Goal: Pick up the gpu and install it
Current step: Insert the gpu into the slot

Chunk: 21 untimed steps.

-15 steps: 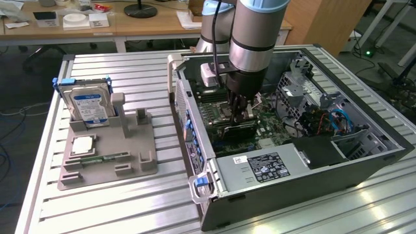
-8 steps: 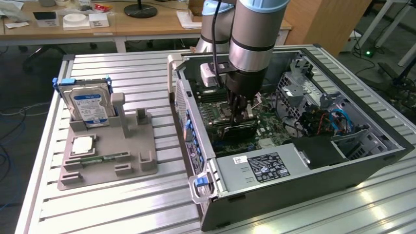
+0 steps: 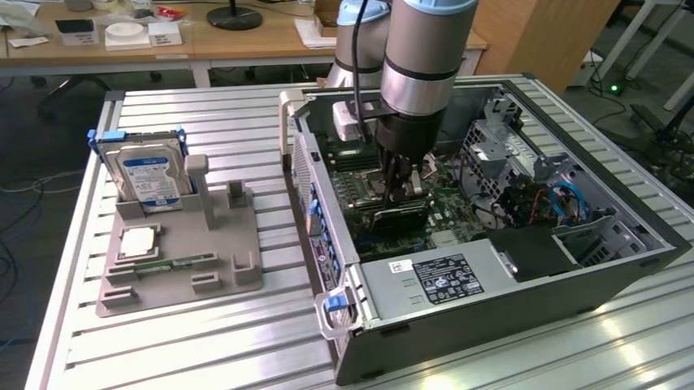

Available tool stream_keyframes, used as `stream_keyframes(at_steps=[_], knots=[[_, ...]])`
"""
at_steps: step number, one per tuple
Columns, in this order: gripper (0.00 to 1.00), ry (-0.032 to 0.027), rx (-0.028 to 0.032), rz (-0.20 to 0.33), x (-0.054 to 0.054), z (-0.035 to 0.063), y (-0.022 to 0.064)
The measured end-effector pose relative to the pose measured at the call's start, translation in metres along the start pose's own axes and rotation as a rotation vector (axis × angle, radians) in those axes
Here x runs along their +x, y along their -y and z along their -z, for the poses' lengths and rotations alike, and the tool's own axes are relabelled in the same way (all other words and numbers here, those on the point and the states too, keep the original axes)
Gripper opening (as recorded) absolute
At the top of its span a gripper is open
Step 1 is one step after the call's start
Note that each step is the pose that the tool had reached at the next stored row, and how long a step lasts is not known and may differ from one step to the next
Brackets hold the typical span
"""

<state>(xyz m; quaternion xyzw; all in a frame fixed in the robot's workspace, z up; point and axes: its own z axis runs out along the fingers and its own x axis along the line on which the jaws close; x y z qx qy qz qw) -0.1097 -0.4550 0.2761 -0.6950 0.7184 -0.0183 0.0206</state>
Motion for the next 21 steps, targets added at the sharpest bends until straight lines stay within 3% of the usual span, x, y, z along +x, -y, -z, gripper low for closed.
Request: stream_keyframes(at_steps=[5, 13, 15, 16, 18, 21], knots=[[0.11, 0.0001, -0.0002, 0.000, 0.000, 0.0003, -0.0006], [0.11, 0.0000, -0.0003, 0.000, 0.000, 0.0022, -0.0105], [0.11, 0.0003, -0.0040, 0.000, 0.000, 0.0028, -0.0105], [0.11, 0.0001, -0.0097, 0.000, 0.000, 0.0032, -0.0106], [0.11, -0.0008, -0.0265, 0.000, 0.000, 0.0044, -0.0105], [0.11, -0.0017, -0.0611, 0.000, 0.000, 0.0068, -0.0104]])
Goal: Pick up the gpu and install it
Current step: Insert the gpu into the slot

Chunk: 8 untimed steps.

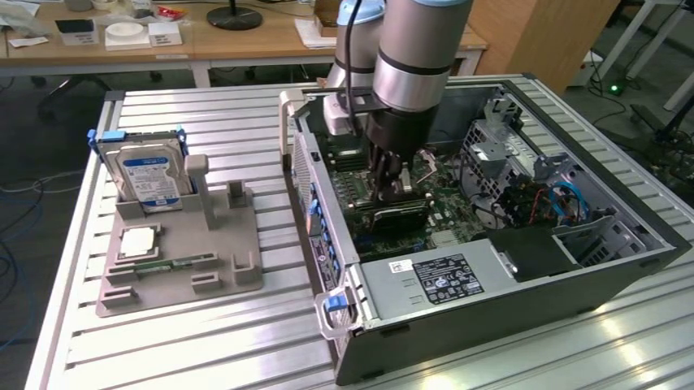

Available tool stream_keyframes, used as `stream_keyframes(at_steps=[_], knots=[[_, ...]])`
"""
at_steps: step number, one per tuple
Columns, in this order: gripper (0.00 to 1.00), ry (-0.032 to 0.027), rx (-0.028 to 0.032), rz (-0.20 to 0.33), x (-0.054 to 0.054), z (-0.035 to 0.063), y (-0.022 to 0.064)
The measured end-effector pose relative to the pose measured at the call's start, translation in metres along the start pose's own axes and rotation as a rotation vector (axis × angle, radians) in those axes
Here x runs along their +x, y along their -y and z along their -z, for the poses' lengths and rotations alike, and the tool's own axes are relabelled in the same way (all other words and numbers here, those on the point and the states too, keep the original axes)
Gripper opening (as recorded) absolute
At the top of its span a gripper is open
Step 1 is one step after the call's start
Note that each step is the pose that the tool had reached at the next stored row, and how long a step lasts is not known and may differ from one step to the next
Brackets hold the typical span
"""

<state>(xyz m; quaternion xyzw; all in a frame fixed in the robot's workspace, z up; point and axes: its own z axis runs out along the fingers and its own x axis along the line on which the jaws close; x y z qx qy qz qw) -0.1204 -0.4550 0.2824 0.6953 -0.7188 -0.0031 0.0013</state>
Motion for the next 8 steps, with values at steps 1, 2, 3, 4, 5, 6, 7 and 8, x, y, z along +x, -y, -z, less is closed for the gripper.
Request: stream_keyframes(at_steps=[1, 2, 3, 4, 5, 6, 7, 8], knots=[[0.11, -0.0004, -0.0145, 0.000, 0.0000, 0.0005, 0.0000], [0.11, -0.0009, -0.0296, 0.000, 0.0000, 0.0010, 0.0001], [0.11, -0.0015, -0.0442, 0.000, 0.0000, 0.0016, 0.0002], [0.11, -0.0019, -0.0588, 0.000, 0.0000, 0.0021, 0.0003], [0.11, -0.0024, -0.0751, 0.000, 0.0000, 0.0024, 0.0004], [0.11, -0.0030, -0.0914, 0.000, 0.0000, 0.0026, 0.0006], [0.11, -0.0037, -0.1093, 0.000, 0.0000, 0.0027, 0.0007], [0.11, -0.0043, -0.1273, 0.000, 0.0000, 0.0028, 0.0009]])
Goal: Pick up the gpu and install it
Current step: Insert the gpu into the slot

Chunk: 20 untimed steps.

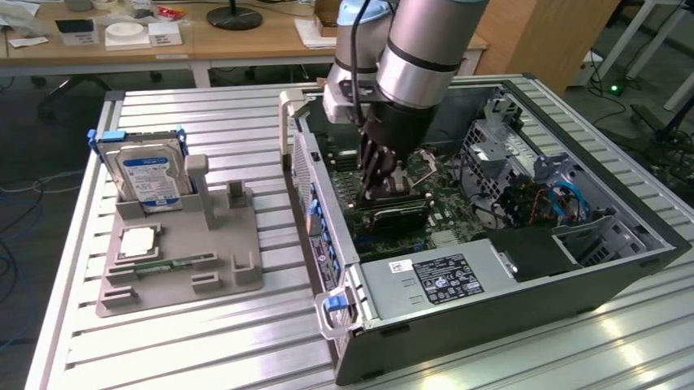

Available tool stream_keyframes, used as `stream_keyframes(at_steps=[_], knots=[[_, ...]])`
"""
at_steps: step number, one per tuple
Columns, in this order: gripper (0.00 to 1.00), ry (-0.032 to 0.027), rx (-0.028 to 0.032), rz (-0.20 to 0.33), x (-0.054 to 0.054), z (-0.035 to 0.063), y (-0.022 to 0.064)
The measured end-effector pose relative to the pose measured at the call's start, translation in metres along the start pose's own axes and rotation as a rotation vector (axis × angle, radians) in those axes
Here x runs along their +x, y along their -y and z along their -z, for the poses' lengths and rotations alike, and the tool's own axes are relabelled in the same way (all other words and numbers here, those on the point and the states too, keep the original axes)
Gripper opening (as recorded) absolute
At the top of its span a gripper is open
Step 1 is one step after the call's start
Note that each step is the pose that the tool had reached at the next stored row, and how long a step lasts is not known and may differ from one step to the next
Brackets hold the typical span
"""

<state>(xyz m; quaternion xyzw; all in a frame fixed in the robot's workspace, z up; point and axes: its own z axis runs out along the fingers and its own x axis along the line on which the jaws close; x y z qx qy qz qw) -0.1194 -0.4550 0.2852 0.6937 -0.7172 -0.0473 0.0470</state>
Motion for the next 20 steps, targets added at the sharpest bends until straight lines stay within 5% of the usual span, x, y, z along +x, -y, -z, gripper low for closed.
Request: stream_keyframes(at_steps=[4, 6, 8, 11, 12, 17, 18, 20], knots=[[0.11, -0.0022, -0.0681, 0.000, -0.0001, 0.0002, 0.0014], [0.11, -0.0031, -0.0910, 0.000, -0.0001, 0.0004, 0.0025], [0.11, -0.0033, -0.1031, 0.000, -0.0001, 0.0005, 0.0030], [0.11, -0.0033, -0.1036, 0.000, -0.0001, 0.0005, 0.0030], [0.11, -0.0031, -0.1089, 0.000, -0.0001, 0.0003, 0.0032], [0.11, -0.0062, -0.1967, -0.001, -0.0002, 0.0006, 0.0048], [0.11, -0.0066, -0.2084, 0.000, -0.0002, 0.0007, 0.0050], [0.11, -0.0071, -0.2121, -0.001, -0.0001, 0.0008, 0.0049]])
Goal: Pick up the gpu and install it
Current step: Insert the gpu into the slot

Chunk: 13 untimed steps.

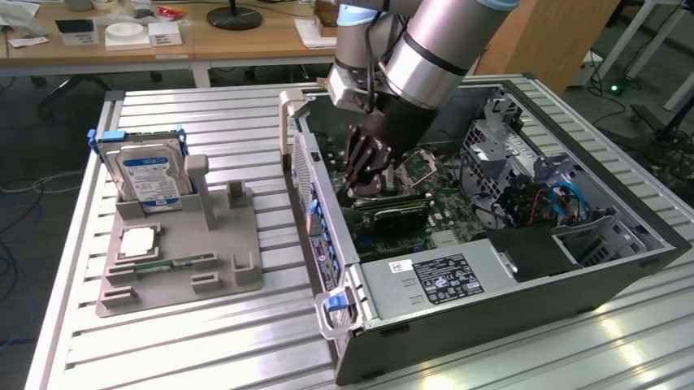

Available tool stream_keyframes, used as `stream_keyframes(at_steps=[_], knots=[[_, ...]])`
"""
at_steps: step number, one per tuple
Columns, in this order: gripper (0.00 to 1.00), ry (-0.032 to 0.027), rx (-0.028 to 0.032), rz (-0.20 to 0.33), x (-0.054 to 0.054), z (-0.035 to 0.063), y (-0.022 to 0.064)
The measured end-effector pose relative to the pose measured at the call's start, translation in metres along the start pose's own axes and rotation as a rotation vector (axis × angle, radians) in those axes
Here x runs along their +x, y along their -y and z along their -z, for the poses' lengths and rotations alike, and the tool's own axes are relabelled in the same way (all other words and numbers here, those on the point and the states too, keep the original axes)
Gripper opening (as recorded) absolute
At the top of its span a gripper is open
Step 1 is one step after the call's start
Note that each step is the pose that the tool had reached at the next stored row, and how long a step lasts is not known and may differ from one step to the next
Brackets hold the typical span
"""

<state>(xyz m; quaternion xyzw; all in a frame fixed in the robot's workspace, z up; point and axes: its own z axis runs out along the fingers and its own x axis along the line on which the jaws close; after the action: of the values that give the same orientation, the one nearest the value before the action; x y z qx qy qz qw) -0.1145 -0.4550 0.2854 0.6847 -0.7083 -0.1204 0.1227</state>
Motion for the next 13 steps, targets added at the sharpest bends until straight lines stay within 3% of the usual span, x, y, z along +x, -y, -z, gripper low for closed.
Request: stream_keyframes(at_steps=[11, 12, 13], knots=[[0.11, 0.0000, -0.0009, 0.000, 0.0000, -0.0072, 0.0014], [0.11, 0.0002, 0.0005, 0.000, 0.0000, -0.0071, 0.0017], [0.11, 0.0002, 0.0068, 0.000, -0.0001, -0.0071, 0.0017]])
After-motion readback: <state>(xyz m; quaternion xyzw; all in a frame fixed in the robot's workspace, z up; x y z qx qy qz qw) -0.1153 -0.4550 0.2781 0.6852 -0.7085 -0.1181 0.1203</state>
